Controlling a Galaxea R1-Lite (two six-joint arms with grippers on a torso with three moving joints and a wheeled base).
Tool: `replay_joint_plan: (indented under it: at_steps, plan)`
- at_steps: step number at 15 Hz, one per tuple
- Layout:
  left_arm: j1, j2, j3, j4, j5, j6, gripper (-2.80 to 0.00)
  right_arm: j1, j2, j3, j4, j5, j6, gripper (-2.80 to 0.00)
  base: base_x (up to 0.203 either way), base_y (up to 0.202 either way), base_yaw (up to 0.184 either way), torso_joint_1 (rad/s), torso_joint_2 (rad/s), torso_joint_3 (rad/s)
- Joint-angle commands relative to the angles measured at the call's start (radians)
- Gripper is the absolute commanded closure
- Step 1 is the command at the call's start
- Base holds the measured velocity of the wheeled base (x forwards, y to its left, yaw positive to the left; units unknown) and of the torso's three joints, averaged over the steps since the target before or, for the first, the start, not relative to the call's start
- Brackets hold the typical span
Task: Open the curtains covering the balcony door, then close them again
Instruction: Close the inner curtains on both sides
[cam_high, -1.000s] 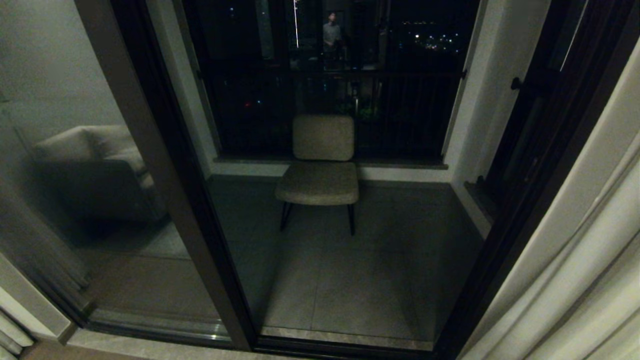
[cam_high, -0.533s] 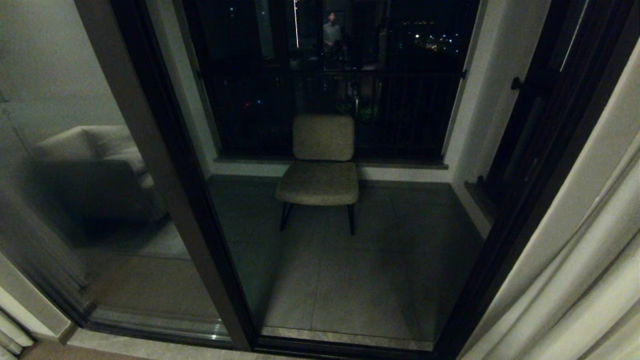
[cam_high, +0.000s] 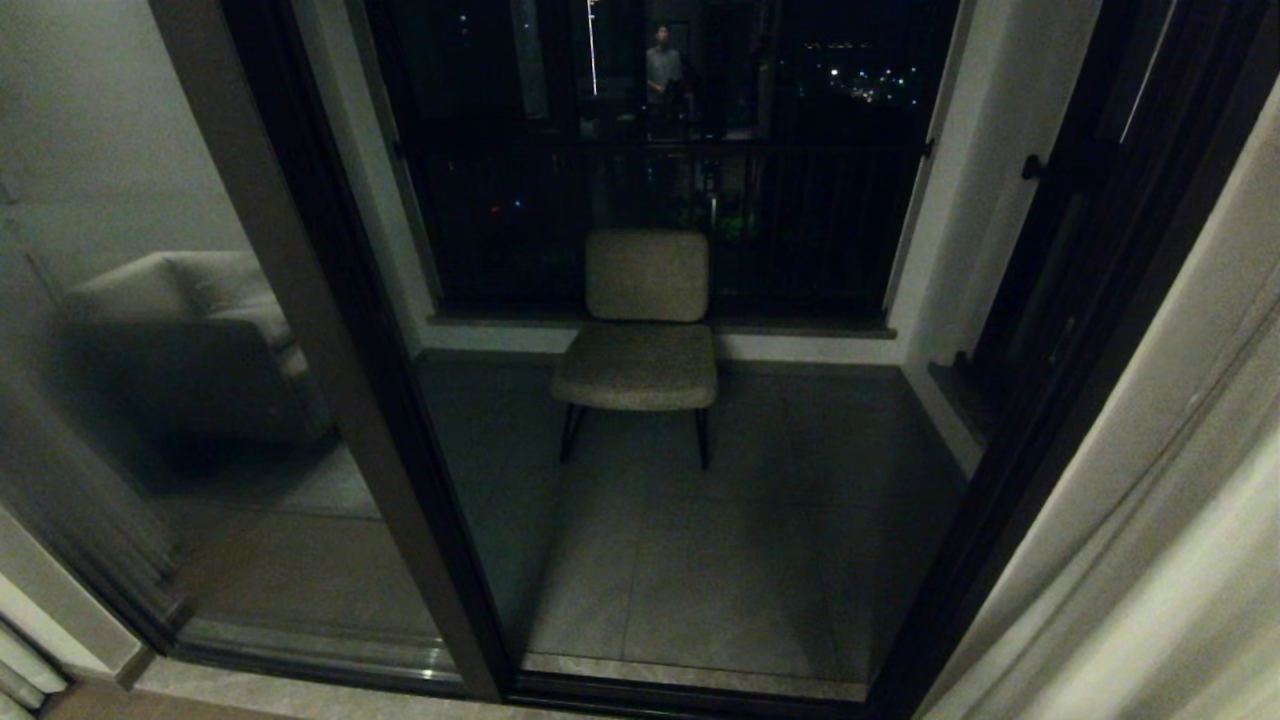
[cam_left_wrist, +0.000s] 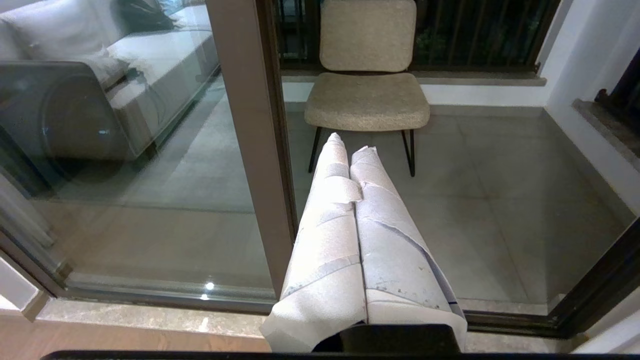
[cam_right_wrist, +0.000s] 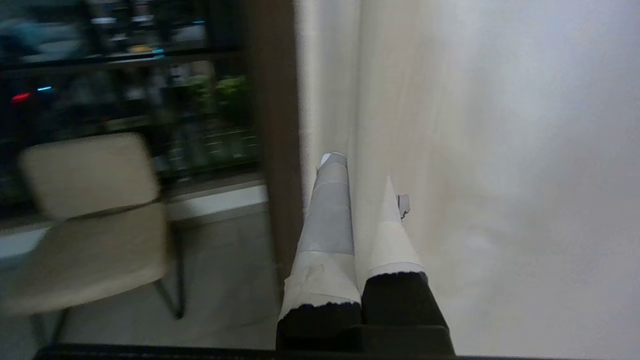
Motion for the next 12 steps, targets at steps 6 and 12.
replay_joint_plan:
  at_steps: [6,12]
  plan:
    - [0.001,0.0,0.0,0.0,0.0,0.0,0.0,0.122,0.01,0.005,0.0,-0.003,-0.027,0.0,0.0,0.0,0.0,0.0,0.0,0.0]
    - [0.0,0.0,0.0,0.0,0.0,0.0,0.0,0.122,0.025,0.001,0.0,-0.004,-0.028,0.0,0.0,0.0,0.0,0.0,0.0,0.0]
